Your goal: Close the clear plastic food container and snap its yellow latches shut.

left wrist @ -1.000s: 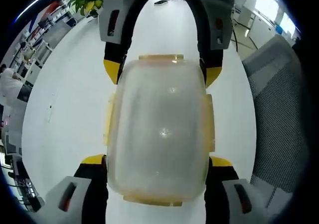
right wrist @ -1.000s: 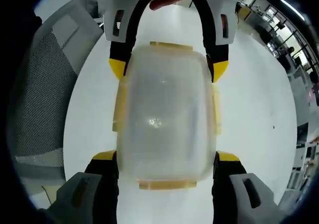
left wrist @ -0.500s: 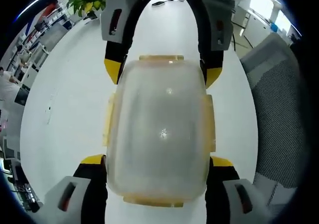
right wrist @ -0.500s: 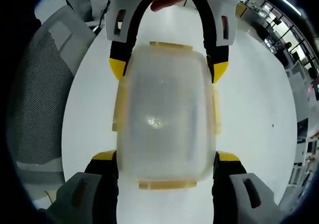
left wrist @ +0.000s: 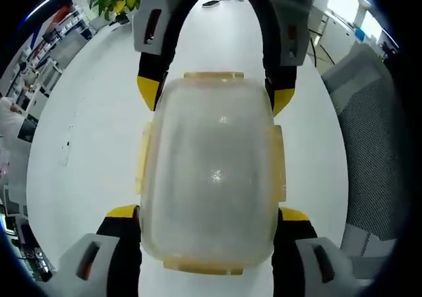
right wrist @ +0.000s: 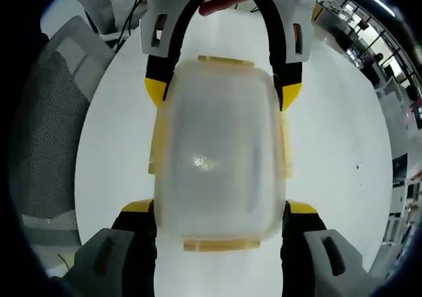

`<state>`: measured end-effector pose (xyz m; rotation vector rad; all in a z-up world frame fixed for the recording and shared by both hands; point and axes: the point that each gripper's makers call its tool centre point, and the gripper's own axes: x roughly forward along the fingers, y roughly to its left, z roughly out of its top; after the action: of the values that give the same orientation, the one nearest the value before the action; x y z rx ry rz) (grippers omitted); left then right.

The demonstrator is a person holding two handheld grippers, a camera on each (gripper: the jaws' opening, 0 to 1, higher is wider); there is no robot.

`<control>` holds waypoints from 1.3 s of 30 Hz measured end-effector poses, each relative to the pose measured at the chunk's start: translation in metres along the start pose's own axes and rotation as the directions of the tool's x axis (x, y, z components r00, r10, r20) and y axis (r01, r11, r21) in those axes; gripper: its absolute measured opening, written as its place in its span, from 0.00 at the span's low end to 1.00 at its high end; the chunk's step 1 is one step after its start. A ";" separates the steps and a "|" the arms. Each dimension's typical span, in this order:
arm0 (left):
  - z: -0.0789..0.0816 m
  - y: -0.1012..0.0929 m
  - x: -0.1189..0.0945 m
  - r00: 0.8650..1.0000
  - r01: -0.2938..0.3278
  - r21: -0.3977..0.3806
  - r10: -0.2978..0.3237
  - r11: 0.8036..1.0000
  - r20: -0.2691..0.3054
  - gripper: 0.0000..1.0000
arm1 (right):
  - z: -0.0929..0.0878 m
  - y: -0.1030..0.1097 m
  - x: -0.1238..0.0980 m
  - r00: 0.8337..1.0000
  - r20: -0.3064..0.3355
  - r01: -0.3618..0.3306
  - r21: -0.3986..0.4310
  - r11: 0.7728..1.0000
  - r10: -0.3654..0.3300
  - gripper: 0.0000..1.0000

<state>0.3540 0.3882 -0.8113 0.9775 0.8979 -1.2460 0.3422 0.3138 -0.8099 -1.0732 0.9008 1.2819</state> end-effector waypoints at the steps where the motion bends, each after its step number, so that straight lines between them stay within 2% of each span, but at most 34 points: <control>1: 0.000 0.001 0.000 1.000 0.000 0.001 0.000 1.000 -0.002 0.79 | 0.000 -0.001 0.000 1.000 -0.001 0.001 0.000 1.000 -0.001 0.75; 11: -0.001 0.016 0.002 1.000 -0.001 0.000 0.001 1.000 -0.013 0.79 | 0.001 -0.017 0.002 1.000 -0.010 0.000 -0.004 1.000 0.000 0.75; 19: -0.002 0.035 0.003 1.000 -0.002 -0.003 0.002 1.000 0.018 0.79 | 0.000 -0.035 0.004 1.000 -0.017 0.006 0.001 1.000 -0.006 0.75; 27: -0.002 0.048 0.004 1.000 0.002 0.014 -0.002 1.000 0.007 0.79 | 0.000 -0.047 0.006 1.000 -0.017 0.015 0.017 1.000 -0.015 0.75; 39: -0.002 0.052 0.004 1.000 -0.001 0.007 0.001 1.000 0.031 0.79 | 0.001 -0.052 0.008 1.000 -0.019 0.013 0.013 1.000 -0.013 0.76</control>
<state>0.4059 0.3917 -0.8111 0.9617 0.8693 -1.2614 0.3944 0.3179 -0.8111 -1.0807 0.9145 1.2553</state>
